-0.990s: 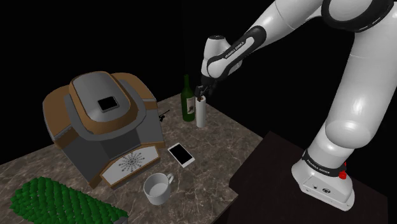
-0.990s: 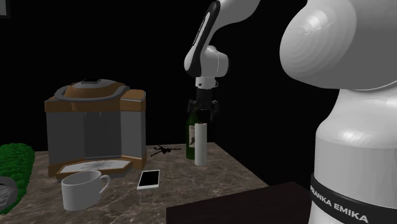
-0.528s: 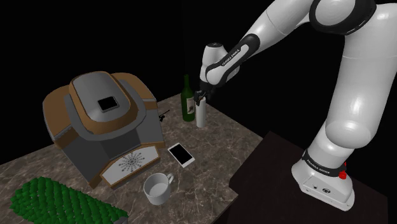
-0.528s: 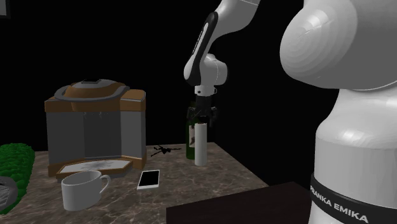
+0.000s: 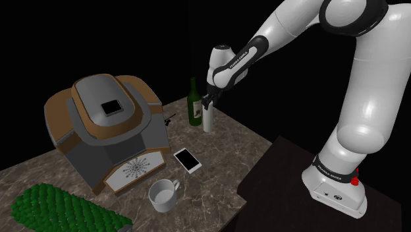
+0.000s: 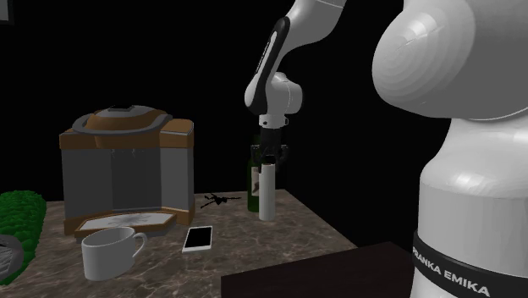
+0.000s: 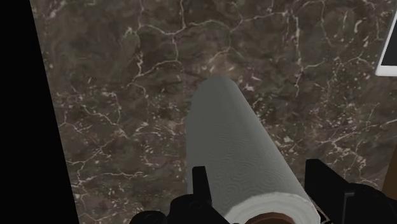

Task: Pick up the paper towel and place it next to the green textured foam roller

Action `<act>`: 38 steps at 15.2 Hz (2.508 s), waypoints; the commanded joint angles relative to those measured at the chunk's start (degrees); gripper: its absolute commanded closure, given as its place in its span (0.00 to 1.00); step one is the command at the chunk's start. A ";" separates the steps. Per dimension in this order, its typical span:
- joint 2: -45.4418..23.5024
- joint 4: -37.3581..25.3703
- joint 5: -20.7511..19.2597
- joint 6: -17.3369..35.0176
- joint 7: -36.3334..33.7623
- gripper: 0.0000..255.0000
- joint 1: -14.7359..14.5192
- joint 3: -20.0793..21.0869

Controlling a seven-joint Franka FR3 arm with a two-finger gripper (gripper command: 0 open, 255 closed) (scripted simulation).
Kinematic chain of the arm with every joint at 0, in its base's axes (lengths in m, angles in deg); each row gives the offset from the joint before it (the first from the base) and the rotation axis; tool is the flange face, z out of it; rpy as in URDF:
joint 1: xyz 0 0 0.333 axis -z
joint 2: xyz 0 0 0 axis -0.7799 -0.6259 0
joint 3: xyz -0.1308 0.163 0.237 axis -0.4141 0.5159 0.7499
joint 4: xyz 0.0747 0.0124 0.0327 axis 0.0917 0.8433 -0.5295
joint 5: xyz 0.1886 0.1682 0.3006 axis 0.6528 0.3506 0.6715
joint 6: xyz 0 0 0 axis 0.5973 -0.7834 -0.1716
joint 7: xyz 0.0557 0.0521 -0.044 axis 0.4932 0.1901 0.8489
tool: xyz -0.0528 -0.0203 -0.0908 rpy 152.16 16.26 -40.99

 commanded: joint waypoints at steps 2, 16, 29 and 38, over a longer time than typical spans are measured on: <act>-0.01 0.03 0.00 0.00 0.00 1.00 0.00 0.00; 4.25 -1.25 1.03 -5.50 0.84 1.00 0.26 0.39; 9.82 -5.00 2.27 -14.79 1.85 1.00 0.42 0.66; 12.60 -8.83 2.82 -21.38 2.32 1.00 0.45 0.70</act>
